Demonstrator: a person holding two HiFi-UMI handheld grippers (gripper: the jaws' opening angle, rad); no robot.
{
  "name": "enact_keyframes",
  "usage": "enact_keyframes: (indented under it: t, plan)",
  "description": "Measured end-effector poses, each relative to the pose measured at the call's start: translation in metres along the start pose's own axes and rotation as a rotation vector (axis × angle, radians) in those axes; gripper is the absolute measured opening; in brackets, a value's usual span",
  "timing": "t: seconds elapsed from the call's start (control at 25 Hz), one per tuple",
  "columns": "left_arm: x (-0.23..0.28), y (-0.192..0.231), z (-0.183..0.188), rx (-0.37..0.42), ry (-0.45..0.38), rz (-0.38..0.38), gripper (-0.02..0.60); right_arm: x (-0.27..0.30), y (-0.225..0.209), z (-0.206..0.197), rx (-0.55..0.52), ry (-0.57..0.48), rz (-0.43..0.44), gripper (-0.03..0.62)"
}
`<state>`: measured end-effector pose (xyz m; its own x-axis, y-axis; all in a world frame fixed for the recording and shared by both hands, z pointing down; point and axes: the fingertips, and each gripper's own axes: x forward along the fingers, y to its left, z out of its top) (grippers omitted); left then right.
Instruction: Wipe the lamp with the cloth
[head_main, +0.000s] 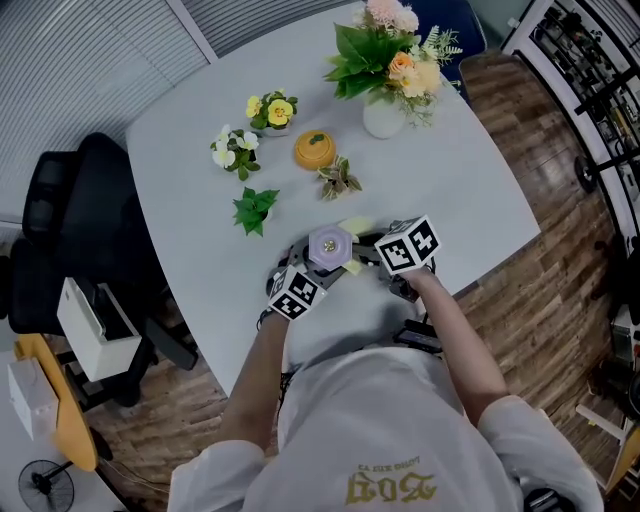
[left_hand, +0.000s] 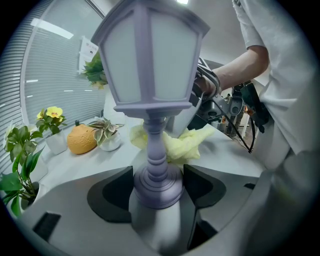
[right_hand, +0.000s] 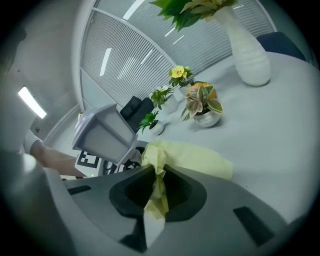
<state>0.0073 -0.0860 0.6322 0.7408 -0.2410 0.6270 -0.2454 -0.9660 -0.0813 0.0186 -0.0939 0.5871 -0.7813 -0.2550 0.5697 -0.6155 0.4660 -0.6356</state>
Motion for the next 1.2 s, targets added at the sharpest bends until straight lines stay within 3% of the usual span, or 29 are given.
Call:
enact_keyframes:
  t: [0.24, 0.48, 1.0, 1.2]
  plan:
    - [0.0, -0.001, 0.0, -0.003, 0.003, 0.0, 0.301, 0.002, -0.007, -0.007, 0.036, -0.004, -0.03, 0.049]
    - [0.0, 0.0, 0.0, -0.001, 0.001, 0.002, 0.301, -0.017, 0.009, 0.017, 0.118, -0.139, 0.084, 0.049]
    - [0.001, -0.001, 0.0, 0.0, 0.002, 0.002, 0.301, 0.004, -0.011, 0.014, 0.101, -0.078, 0.013, 0.049]
    - [0.001, -0.001, 0.001, 0.001, 0.002, 0.001, 0.301, 0.0, -0.009, 0.011, 0.115, -0.078, 0.042, 0.049]
